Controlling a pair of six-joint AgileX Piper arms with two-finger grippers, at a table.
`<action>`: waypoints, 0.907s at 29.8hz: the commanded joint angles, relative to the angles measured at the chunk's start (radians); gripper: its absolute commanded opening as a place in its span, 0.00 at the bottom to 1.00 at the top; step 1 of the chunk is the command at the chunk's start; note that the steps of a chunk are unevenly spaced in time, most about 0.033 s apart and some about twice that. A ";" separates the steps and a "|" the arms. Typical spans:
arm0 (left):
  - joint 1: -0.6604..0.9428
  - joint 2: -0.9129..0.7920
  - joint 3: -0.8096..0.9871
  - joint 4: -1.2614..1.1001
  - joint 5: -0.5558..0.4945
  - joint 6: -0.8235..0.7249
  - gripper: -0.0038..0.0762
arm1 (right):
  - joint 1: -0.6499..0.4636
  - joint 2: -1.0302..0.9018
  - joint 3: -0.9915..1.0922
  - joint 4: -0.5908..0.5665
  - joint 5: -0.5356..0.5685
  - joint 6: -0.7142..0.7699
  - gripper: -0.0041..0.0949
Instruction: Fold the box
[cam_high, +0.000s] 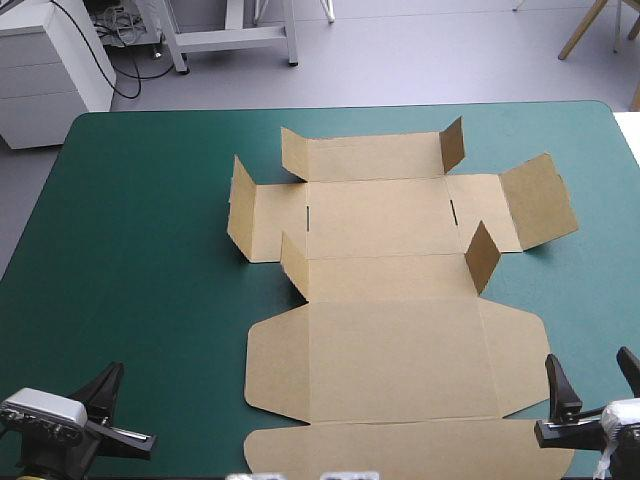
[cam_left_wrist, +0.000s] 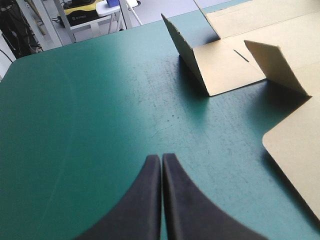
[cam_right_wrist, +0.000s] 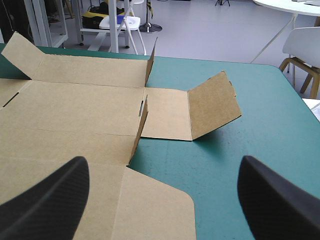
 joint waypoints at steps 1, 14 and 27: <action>0.000 -0.012 -0.021 -0.014 -0.075 -0.007 0.04 | 0.003 -0.015 -0.026 0.003 -0.080 0.000 0.85; 0.000 -0.012 -0.021 -0.014 -0.075 -0.007 0.04 | 0.003 0.350 -0.215 -0.006 0.007 -0.007 0.85; 0.000 -0.012 -0.021 -0.014 -0.075 -0.007 0.04 | 0.003 1.036 -0.694 0.078 0.205 -0.030 0.85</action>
